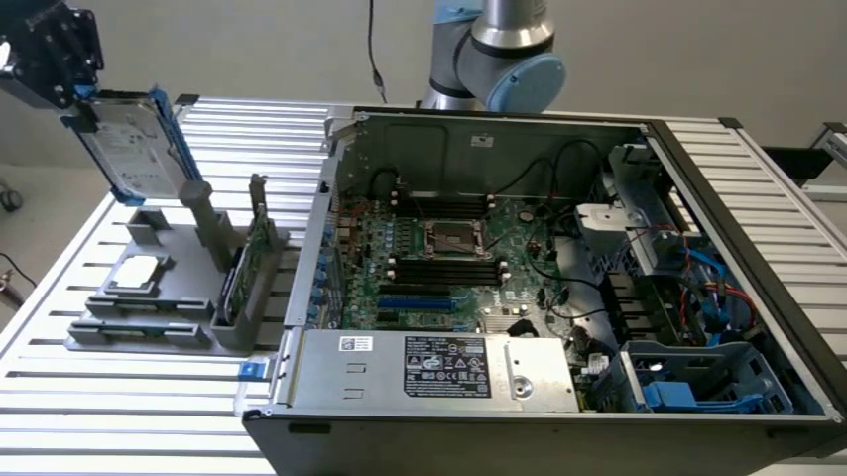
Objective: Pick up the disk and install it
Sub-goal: 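Pick up the disk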
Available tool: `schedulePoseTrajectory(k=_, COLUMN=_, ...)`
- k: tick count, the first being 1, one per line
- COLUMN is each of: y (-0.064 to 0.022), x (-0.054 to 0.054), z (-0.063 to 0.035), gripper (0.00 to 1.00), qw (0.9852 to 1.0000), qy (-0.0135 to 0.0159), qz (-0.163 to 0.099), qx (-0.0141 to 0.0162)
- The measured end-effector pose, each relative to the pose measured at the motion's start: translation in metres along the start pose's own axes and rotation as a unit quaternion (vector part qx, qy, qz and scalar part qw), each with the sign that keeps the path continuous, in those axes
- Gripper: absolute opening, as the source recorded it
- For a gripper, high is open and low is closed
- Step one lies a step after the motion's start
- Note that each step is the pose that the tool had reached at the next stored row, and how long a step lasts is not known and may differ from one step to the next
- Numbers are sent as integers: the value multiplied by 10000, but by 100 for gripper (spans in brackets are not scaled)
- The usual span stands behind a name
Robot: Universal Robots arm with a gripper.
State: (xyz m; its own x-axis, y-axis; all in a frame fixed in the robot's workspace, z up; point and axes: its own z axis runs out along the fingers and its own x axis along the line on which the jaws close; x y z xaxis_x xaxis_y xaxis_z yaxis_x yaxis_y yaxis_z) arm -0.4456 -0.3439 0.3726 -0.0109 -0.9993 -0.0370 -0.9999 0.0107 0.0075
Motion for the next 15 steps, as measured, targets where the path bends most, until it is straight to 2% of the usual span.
schedulePoseTrajectory(k=7, y=-66, x=42, z=-320, gripper=33, qw=10000, qy=-5, qz=-20, qx=-1)
schedulePoseTrajectory(k=15, y=-217, x=84, z=-687, gripper=33, qw=10000, qy=-11, qz=-57, qx=-2)
